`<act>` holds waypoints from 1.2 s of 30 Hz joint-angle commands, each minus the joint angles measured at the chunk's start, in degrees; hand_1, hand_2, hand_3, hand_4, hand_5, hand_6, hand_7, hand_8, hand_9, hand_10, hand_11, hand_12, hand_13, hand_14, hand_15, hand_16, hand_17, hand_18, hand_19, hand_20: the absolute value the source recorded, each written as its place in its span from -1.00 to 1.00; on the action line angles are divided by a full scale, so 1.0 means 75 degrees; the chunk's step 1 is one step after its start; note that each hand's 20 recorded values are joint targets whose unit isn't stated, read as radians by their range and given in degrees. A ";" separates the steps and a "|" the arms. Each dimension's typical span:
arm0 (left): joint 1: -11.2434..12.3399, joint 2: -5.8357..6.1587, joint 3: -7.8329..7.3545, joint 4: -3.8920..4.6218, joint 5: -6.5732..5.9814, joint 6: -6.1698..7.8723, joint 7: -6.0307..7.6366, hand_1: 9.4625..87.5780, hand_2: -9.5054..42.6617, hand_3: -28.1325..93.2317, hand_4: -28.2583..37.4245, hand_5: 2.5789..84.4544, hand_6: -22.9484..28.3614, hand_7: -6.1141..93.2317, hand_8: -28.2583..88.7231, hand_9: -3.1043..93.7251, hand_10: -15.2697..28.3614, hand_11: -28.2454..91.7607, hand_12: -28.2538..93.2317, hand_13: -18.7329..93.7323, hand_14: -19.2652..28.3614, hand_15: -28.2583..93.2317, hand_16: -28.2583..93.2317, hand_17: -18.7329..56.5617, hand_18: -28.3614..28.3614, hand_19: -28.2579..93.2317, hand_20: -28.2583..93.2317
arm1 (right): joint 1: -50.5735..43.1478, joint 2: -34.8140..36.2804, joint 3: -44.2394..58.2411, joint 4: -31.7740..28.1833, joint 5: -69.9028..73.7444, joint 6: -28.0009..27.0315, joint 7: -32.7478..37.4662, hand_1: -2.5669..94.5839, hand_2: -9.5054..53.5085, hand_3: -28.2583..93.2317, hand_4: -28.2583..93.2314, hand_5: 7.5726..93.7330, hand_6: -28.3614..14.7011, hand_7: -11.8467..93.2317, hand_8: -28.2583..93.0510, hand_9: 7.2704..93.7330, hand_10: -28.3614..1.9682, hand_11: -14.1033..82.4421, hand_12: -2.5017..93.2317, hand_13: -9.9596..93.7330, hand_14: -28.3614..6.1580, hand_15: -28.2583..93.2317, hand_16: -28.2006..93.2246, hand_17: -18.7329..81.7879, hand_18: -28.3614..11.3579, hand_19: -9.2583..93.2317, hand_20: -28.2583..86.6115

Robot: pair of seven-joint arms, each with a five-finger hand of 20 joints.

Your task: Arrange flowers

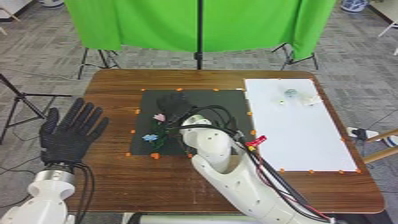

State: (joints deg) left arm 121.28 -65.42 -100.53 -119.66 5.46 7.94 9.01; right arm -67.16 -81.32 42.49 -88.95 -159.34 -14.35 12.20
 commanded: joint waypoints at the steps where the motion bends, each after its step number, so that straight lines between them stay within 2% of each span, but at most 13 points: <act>1: 0.0215 -0.0019 -0.0001 -0.0080 -0.0151 0.0152 -0.0023 -0.59 -0.06 0.57 -1.00 0.01 0.24 -0.65 -0.64 -0.10 0.44 -0.30 -0.26 -0.09 0.60 0.01 -0.51 -0.71 0.66 0.07 -0.27 | -0.0002 0.0101 -0.0069 -0.0384 0.0176 -0.0096 0.0255 0.44 -1.00 0.52 -1.00 0.35 -0.06 -0.32 -0.58 0.51 -0.28 -0.36 0.00 0.42 -0.04 0.43 0.22 0.27 -0.62 0.96 0.07; 3: 0.0274 -0.0035 -0.0016 -0.0111 -0.0124 0.0126 0.0006 -0.60 -0.06 0.57 -1.00 0.01 0.24 -0.64 -0.64 -0.10 0.44 -0.29 -0.26 -0.09 0.60 0.01 -0.51 -0.71 0.66 0.07 -0.28 | -0.0035 0.0120 -0.0063 -0.0448 0.0124 -0.0215 0.0260 0.40 -1.00 0.55 -1.00 0.29 -0.10 -0.34 -0.68 0.41 -0.37 -0.23 -0.08 0.41 -0.08 0.44 0.21 0.26 -0.63 0.96 0.05; 6: 0.0331 -0.0025 -0.0039 -0.0143 -0.0145 0.0119 0.0023 -0.60 -0.06 0.58 -1.00 0.02 0.24 -0.64 -0.64 -0.09 0.44 -0.29 -0.26 -0.08 0.60 0.01 -0.51 -0.71 0.66 0.08 -0.28 | -0.0026 0.0150 -0.0057 -0.0533 0.0254 -0.0531 0.0296 0.38 -1.00 0.57 -1.00 0.28 -0.10 -0.34 -0.69 0.39 -0.39 -0.21 -0.09 0.40 -0.10 0.45 0.20 0.26 -0.64 0.96 0.05; 9: 0.0163 -0.0007 -0.0009 -0.0047 -0.0136 0.0170 -0.0040 -0.60 -0.06 0.58 -1.00 0.02 0.24 -0.64 -0.64 -0.09 0.43 -0.30 -0.26 -0.08 0.59 0.01 -0.51 -0.71 0.66 0.08 -0.28 | -0.0017 0.0077 0.0029 -0.0396 0.0230 -0.0548 0.0216 0.36 -1.00 0.59 -1.00 0.32 -0.09 -0.33 -0.69 0.40 -0.39 -0.20 -0.09 0.40 -0.13 0.45 0.19 0.25 -0.66 0.95 0.05; 13: 0.0255 -0.0003 -0.0008 -0.0107 -0.0149 0.0161 -0.0017 -0.60 -0.06 0.58 -1.00 0.02 0.24 -0.64 -0.64 -0.09 0.43 -0.29 -0.26 -0.08 0.58 0.01 -0.51 -0.71 0.66 0.08 -0.28 | -0.0110 0.0122 0.0039 -0.0536 0.0248 -0.0827 0.0249 0.34 -1.00 0.59 -1.00 0.35 -0.08 -0.32 -0.69 0.41 -0.38 -0.21 -0.08 0.40 -0.15 0.45 0.19 0.24 -0.68 0.94 0.05; 16: 0.0327 -0.0033 -0.0031 -0.0138 -0.0132 0.0107 -0.0010 -0.60 -0.06 0.58 -1.00 0.02 0.24 -0.64 -0.64 -0.09 0.43 -0.29 -0.26 -0.08 0.58 0.00 -0.51 -0.71 0.66 0.08 -0.28 | -0.0153 0.0146 0.0066 -0.0621 0.0252 -0.1055 0.0227 0.39 -1.00 0.54 -1.00 0.39 -0.10 -0.34 -0.50 0.49 -0.34 -0.30 0.00 0.41 -0.16 0.44 0.18 0.22 -0.70 0.92 0.06; 22: 0.0463 -0.0122 -0.0075 -0.0200 -0.0106 0.0050 -0.0029 -0.60 -0.06 0.58 -1.00 0.01 0.24 -0.64 -0.65 -0.10 0.42 -0.29 -0.26 -0.08 0.57 0.00 -0.51 -0.70 0.66 0.08 -0.28 | -0.0257 0.0132 0.0300 -0.0862 0.0702 -0.0889 0.0645 0.25 -1.00 0.64 -1.00 0.29 -0.12 -0.45 -0.68 0.33 -0.51 -0.11 -0.35 0.38 -0.23 0.43 0.14 0.19 -0.76 0.91 0.09; 24: 0.0438 -0.0183 -0.0063 -0.0178 -0.0069 0.0048 -0.0071 -0.60 -0.07 0.58 -1.00 0.01 0.23 -0.63 -0.64 -0.10 0.42 -0.29 -0.26 -0.08 0.57 0.00 -0.51 -0.70 0.65 0.07 -0.28 | -0.0397 0.0207 0.0569 -0.1050 0.1092 -0.0224 0.0971 0.22 -1.00 0.65 -1.00 0.23 -0.14 -0.48 -0.67 0.27 -0.56 -0.10 -0.42 0.36 -0.29 0.45 0.11 0.19 -0.79 0.92 0.09; 26: 0.0643 -0.0215 -0.0094 -0.0290 -0.0062 0.0002 -0.0017 -0.60 -0.07 0.59 -1.00 0.02 0.23 -0.63 -0.64 -0.09 0.42 -0.29 -0.27 -0.09 0.57 0.00 -0.51 -0.69 0.63 0.06 -0.29 | -0.0447 0.0521 0.0695 -0.1351 0.1599 0.0281 0.1266 0.15 -1.00 0.68 -1.00 0.15 -0.17 -0.51 -0.66 0.21 -0.62 -0.14 -0.45 0.32 -0.40 0.50 0.01 0.18 -0.81 0.93 0.08; 29: 0.0670 -0.0149 -0.0128 -0.0270 -0.0085 0.0062 0.0159 -0.60 -0.09 0.60 -1.00 0.03 0.23 -0.64 -0.64 -0.10 0.43 -0.30 -0.27 -0.12 0.57 0.00 -0.53 -0.68 0.61 0.04 -0.30 | 0.0006 0.0822 0.0757 -0.1009 0.1829 0.0630 0.1185 0.03 -1.00 0.67 -1.00 0.04 -0.21 -0.54 -0.65 0.10 -0.69 -0.23 -0.49 0.26 -0.48 0.53 -0.08 0.15 -0.85 0.95 0.08; 31: 0.0806 -0.0105 -0.0165 -0.0341 -0.0112 0.0086 0.0270 -0.60 -0.10 0.60 -1.00 0.03 0.23 -0.65 -0.64 -0.10 0.43 -0.30 -0.28 -0.12 0.56 0.00 -0.54 -0.68 0.60 0.03 -0.29 | 0.0196 0.1034 0.0763 -0.0951 0.1853 0.0354 0.0990 -0.01 -1.00 0.67 -0.99 0.01 -0.21 -0.53 -0.65 0.06 -0.72 -0.25 -0.50 0.24 -0.50 0.52 -0.11 0.13 -0.86 0.95 0.06; 33: 0.0684 -0.0044 -0.0085 -0.0289 -0.0111 0.0051 0.0347 -0.60 -0.10 0.61 -1.00 0.03 0.23 -0.65 -0.64 -0.11 0.43 -0.30 -0.28 -0.13 0.55 0.00 -0.54 -0.67 0.60 0.03 -0.29 | 0.0536 0.1229 0.0711 -0.0840 0.1877 0.0093 0.0840 -0.04 -1.00 0.68 -0.98 0.00 -0.22 -0.53 -0.65 0.05 -0.73 -0.26 -0.51 0.23 -0.50 0.52 -0.12 0.13 -0.87 0.95 0.06; 36: 0.0713 0.0097 0.0060 -0.0386 -0.0288 0.0293 0.0592 -0.61 -0.10 0.61 -1.00 0.03 0.23 -0.66 -0.64 -0.11 0.42 -0.30 -0.28 -0.13 0.55 0.00 -0.55 -0.66 0.59 0.01 -0.29 | 0.1247 0.1450 0.0458 -0.0597 0.1945 -0.0246 0.0571 -0.06 -1.00 0.68 -0.98 0.00 -0.22 -0.53 -0.65 0.04 -0.73 -0.27 -0.52 0.23 -0.49 0.52 -0.13 0.12 -0.87 0.95 0.05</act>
State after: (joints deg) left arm 125.62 -66.16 -101.39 -122.02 4.82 8.39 10.69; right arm -68.88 -75.53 46.94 -96.97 -143.18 -7.50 20.20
